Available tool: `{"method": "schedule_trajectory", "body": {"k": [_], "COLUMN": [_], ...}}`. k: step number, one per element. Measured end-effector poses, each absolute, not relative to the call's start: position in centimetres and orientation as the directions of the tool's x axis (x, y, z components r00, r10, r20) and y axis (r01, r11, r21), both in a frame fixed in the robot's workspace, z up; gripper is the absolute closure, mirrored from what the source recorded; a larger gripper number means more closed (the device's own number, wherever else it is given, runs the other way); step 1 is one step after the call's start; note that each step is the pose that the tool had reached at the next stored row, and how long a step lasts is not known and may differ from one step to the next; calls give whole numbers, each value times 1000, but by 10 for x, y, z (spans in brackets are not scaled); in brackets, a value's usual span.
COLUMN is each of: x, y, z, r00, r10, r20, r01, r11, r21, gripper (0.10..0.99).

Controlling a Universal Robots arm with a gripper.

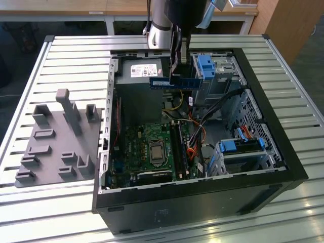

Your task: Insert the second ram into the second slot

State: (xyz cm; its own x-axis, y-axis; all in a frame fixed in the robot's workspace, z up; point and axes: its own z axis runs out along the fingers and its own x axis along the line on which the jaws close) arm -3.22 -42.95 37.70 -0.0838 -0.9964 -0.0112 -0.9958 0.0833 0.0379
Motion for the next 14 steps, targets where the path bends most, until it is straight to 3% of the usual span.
{"method": "schedule_trajectory", "body": {"k": [14], "x": [-32], "y": [-438], "z": [377], "r00": [-129], "r10": [-992], "r20": [-11], "r01": [-991], "r11": [129], "r21": [38], "gripper": [957]}}
